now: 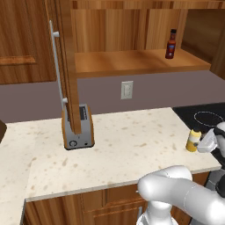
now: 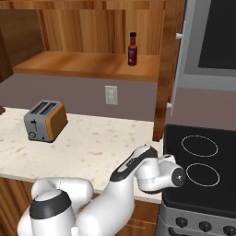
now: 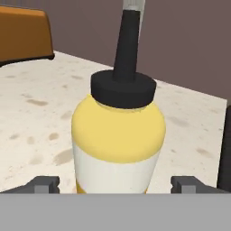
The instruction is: Take 2 condiments from the cabinet and move them on the counter near the stove.Make sure the condiments are lined up with each other, next to each other.
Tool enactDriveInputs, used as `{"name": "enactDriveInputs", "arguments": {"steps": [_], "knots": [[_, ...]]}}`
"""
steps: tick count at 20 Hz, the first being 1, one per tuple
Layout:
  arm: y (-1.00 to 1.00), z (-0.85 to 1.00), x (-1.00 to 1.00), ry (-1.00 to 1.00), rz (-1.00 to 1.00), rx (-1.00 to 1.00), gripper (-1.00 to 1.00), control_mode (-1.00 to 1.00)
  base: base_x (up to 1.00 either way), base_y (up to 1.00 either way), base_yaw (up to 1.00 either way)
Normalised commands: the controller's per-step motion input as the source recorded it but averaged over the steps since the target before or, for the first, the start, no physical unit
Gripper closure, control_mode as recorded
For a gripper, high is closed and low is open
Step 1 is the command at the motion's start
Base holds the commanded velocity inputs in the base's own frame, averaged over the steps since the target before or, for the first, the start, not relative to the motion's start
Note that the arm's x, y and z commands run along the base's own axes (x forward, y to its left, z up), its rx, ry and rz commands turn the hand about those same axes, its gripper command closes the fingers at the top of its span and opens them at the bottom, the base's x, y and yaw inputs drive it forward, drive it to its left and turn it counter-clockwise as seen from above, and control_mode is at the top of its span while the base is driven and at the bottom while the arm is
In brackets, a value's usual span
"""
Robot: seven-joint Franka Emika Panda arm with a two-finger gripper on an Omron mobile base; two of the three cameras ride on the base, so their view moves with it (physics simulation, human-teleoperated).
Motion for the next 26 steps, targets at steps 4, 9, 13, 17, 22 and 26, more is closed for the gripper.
{"name": "enactDriveInputs", "arguments": {"steps": [4, 9, 13, 17, 22, 26], "knots": [[-0.02, 0.01, -0.34, -0.01, 0.00, 0.00, -1.00, -1.00, 0.00, 0.00, 0.00], [0.00, 0.32, -0.15, 0.00, 0.00, 0.00, -1.00, -1.00, 0.00, 0.00, 0.00], [0.00, 0.73, -0.11, 0.00, 0.00, 0.00, -1.00, -1.00, 0.00, 0.00, 0.00], [0.00, 0.60, -0.26, 0.00, -0.01, 0.00, -1.00, -1.00, 0.00, 0.00, 0.00], [0.03, 0.29, -0.42, 0.00, -0.03, 0.00, -1.00, -1.00, 0.00, 0.00, 0.00], [0.21, 0.31, -0.07, 0.01, -0.09, 0.00, -1.00, -1.00, 0.00, 0.00, 0.00]]}}
